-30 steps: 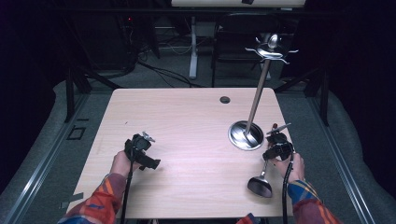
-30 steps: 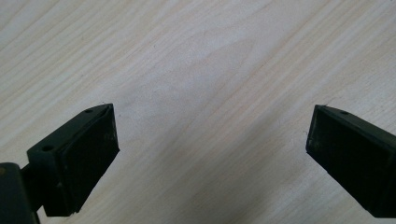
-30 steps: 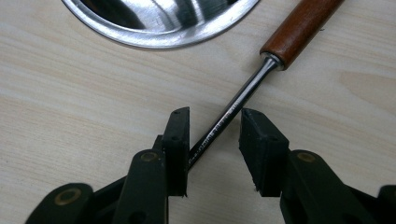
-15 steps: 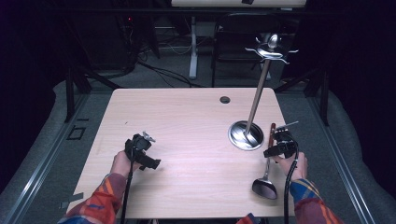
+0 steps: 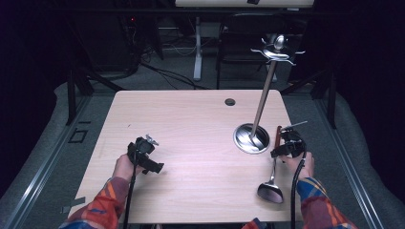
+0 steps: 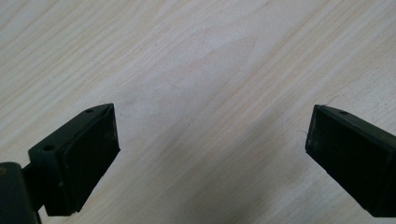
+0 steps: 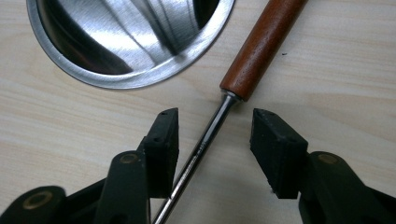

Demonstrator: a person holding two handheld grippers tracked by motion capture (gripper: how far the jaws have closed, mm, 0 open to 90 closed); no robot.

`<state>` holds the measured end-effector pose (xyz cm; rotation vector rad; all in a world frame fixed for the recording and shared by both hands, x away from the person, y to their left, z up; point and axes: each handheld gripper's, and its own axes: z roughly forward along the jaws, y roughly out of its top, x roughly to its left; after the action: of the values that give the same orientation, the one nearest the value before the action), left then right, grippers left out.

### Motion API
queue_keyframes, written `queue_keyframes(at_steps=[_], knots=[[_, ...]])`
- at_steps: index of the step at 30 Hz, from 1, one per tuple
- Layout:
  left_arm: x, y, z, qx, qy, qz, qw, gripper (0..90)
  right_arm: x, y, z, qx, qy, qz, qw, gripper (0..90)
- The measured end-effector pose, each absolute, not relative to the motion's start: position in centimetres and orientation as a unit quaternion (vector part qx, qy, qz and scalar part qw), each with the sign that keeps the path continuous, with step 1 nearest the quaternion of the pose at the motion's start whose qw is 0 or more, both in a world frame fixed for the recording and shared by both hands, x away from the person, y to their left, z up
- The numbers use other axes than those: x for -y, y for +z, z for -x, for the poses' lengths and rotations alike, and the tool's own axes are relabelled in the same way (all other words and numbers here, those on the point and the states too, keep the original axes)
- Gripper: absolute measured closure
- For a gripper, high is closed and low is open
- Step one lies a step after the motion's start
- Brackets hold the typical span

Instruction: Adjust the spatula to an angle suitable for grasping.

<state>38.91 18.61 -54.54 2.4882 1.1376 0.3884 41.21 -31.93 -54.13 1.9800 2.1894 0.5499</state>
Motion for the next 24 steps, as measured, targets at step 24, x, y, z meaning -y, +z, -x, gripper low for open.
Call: queue_keyframes(at_steps=[24], knots=[[-18.8, -54.6, -38.9, -0.401, 0.137, -0.888, 0.182, 2.9, 32.5, -54.6, -41.9, -0.724, 0.163, -0.668, 0.054, 68.0]])
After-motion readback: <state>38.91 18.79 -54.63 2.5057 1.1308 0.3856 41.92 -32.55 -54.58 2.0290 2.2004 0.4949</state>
